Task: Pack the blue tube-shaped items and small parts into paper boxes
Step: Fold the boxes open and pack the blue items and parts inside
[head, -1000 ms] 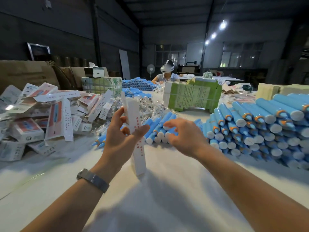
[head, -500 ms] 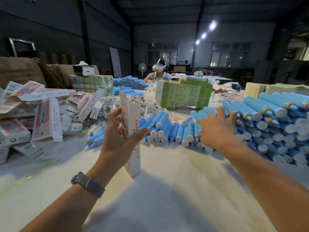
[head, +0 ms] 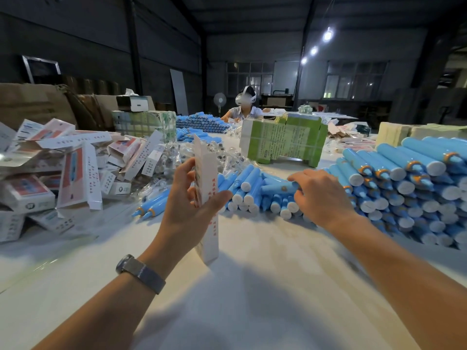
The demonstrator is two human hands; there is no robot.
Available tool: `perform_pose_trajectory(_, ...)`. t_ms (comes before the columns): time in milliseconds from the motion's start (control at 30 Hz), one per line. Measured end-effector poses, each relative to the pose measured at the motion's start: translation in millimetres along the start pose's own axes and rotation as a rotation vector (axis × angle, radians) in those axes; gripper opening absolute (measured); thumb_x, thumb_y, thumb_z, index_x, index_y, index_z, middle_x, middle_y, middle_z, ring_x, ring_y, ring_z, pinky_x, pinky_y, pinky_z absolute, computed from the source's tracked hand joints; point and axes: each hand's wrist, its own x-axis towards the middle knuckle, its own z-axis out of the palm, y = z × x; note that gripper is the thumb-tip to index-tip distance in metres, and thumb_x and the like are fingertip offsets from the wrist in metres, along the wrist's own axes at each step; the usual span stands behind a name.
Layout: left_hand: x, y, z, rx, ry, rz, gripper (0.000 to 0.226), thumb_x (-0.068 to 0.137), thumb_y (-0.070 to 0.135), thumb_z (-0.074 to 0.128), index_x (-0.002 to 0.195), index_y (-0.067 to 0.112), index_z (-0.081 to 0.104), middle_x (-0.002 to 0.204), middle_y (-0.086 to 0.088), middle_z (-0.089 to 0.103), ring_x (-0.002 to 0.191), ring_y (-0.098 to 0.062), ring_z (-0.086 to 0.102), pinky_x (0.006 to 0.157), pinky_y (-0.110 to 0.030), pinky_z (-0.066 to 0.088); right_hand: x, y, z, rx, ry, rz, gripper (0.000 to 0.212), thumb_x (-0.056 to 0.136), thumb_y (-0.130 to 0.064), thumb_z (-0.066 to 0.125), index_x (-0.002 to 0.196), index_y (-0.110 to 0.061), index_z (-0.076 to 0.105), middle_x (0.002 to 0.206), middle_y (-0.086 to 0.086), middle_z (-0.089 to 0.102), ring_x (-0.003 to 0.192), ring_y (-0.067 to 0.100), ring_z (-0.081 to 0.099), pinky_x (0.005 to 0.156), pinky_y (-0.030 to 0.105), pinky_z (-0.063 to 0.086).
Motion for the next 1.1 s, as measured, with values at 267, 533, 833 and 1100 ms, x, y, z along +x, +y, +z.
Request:
perform_pose_trajectory(267, -4.1, 6.8, 0.2, -0.044, -0.128, -0.073, 0.047, 0.087, 0.03, 0.072, 0.124, 0.049, 0.05, 0.115, 0.022, 0.066, 0.103, 0.001, 0.065, 0.072, -0.011, 0.054, 10.7, -34.1, -44.5, 0.826, 0.442, 0.075, 0.025, 0.089, -0.02, 0.069, 0.11, -0.024, 0.055, 0.082, -0.014, 0.062, 0.069, -0.004, 0.061, 0.063, 0.012, 0.048)
perform_pose_trajectory(533, -6.6, 22.4, -2.1, -0.004, -0.183, -0.058, 0.036, 0.075, 0.015, 0.057, 0.11, 0.022, 0.062, 0.095, 0.01, 0.075, 0.088, -0.008, 0.072, 0.07, -0.022, 0.056, 6.5, -70.9, -104.5, 1.457, 0.559, 0.034, 0.023, 0.093, -0.011, 0.065, 0.106, -0.017, 0.048, 0.074, -0.007, 0.071, 0.069, 0.007, 0.067, 0.059, 0.023, 0.052)
perform_pose_trajectory(833, -10.0, 24.3, 5.4, 0.139, -0.127, 0.078, 0.043, 0.074, 0.02, 0.063, 0.114, 0.03, 0.049, 0.1, -0.011, 0.066, 0.086, -0.029, 0.068, 0.067, -0.029, 0.06, 0.1, -81.7, -117.1, 1.51, 0.579, -0.014, 0.024, 0.093, -0.012, 0.065, 0.106, -0.02, 0.046, 0.075, -0.006, 0.07, 0.074, 0.012, 0.07, 0.061, 0.026, 0.054)
perform_pose_trajectory(1100, -8.5, 18.5, 5.0, 0.28, -0.043, 0.17, 0.034, 0.073, 0.044, 0.068, 0.088, 0.052, 0.038, 0.088, 0.008, 0.056, 0.069, -0.018, 0.058, 0.055, -0.037, 0.056, -2.7, -85.3, -124.7, 1.289, 0.615, -0.134, 0.029, 0.091, -0.012, 0.068, 0.11, -0.014, 0.046, 0.08, 0.001, 0.068, 0.071, 0.027, 0.068, 0.059, 0.031, 0.054)
